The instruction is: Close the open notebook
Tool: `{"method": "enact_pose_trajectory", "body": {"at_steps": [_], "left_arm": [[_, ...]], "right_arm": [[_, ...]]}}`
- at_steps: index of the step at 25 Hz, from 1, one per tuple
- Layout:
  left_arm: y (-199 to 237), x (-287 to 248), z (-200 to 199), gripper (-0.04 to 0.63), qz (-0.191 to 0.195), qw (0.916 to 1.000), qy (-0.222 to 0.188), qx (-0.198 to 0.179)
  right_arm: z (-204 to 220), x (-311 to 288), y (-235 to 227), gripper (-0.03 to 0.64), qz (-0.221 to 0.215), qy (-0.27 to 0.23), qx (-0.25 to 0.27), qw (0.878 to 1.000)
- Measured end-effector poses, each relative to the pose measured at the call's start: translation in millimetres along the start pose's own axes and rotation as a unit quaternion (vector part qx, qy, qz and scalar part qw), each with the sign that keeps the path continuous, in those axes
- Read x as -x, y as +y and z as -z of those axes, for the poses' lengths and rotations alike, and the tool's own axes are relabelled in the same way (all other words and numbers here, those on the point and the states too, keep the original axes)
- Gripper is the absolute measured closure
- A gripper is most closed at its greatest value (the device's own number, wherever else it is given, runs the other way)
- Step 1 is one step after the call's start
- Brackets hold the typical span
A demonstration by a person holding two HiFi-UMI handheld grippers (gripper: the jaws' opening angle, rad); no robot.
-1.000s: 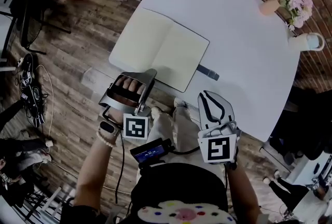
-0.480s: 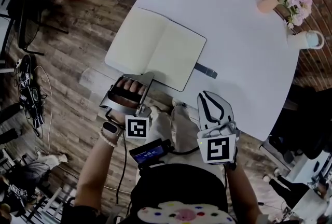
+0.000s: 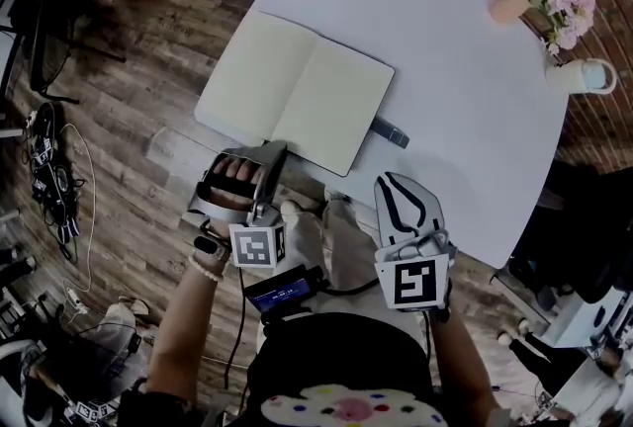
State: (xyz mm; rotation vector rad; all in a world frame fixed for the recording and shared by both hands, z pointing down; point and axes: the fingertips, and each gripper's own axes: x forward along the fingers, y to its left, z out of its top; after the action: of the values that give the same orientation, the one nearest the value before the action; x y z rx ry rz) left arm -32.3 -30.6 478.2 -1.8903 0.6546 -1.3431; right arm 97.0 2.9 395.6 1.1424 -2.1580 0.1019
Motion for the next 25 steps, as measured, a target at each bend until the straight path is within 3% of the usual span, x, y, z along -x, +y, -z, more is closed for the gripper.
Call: {"method": "enact_pose_trajectory", "body": {"at_steps": [6, 9, 12, 17, 21, 25], "left_arm": [[8, 4, -1, 0.561, -0.006, 0.9978, -0.010, 0.065], [11, 5, -1, 0.562, -0.008, 0.9958, -0.014, 0.090], [13, 7, 0, 0.563, -0.011, 0.9939, -0.015, 0.109], [15, 10, 6, 0.565, -0.016, 0.9910, -0.011, 0.132], [17, 13, 12, 0.566, -0.019, 0.9883, -0.005, 0.151], [17, 13, 14, 0.568, -0.021, 0.9869, -0.001, 0.160]], "right_arm": [[2, -7, -5, 0.566, 0.001, 0.010, 0.060, 0.998], [-2, -13, -4, 0.552, 0.000, 0.004, 0.136, 0.991], [-11, -22, 0, 0.497, -0.014, -0.004, 0.225, 0.974], [-26, -40, 9, 0.492, -0.031, -0.021, 0.359, 0.933], [-29, -54, 16, 0.492, -0.046, -0.026, 0.423, 0.905], [-32, -63, 20, 0.506, -0.053, -0.032, 0.458, 0.887]]}}
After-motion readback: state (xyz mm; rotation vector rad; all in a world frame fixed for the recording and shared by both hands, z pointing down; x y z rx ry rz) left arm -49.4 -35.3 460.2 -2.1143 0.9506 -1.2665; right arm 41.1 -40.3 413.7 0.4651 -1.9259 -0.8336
